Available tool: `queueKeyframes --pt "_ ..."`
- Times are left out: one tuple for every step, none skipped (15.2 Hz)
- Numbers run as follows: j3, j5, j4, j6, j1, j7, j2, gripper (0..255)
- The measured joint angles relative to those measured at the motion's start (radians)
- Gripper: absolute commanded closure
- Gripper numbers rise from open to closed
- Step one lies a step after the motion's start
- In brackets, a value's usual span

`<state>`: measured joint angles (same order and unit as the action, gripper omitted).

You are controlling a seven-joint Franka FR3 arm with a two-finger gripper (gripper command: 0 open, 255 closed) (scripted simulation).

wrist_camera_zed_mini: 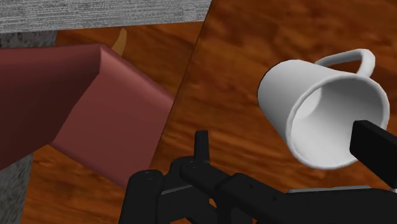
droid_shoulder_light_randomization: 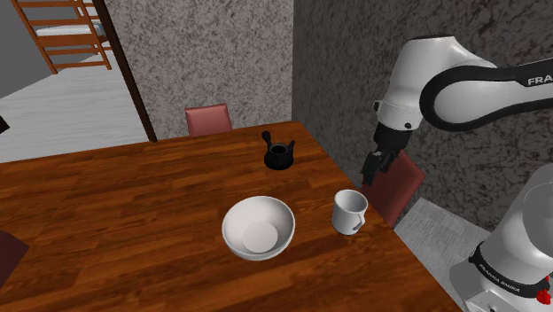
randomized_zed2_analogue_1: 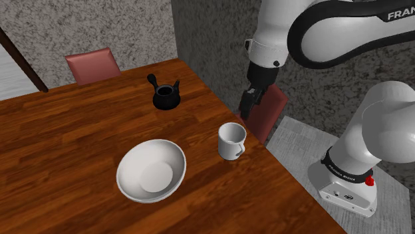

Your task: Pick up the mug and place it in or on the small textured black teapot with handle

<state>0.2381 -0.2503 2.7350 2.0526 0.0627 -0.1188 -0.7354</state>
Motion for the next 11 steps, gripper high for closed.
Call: queueKeyframes --pt "0.024 -0.014 0.021 0.052 0.008 -0.019 0.02 0" --pt "0.043 -0.023 0.034 0.105 0.009 -0.032 0.048 0" --pt "0.072 -0.035 0.035 0.154 0.016 -0.057 0.083 0" --pt "0.081 -0.037 0.036 0.18 0.014 -0.064 0.101 0" --pt "0.089 -0.042 0.045 0.203 0.017 -0.071 0.111 0" --pt "0.095 -0.046 0.053 0.224 0.018 -0.073 0.122 0" --pt "0.1 -0.049 0.06 0.24 0.02 -0.075 0.13 0" --pt "0.103 -0.05 0.063 0.26 0.018 -0.074 0.146 0" --pt "0.107 -0.053 0.071 0.279 0.018 -0.073 0.157 0" --pt "0.109 -0.055 0.078 0.298 0.018 -0.072 0.169 0" --pt "0.115 -0.058 0.085 0.324 0.018 -0.072 0.188 0"
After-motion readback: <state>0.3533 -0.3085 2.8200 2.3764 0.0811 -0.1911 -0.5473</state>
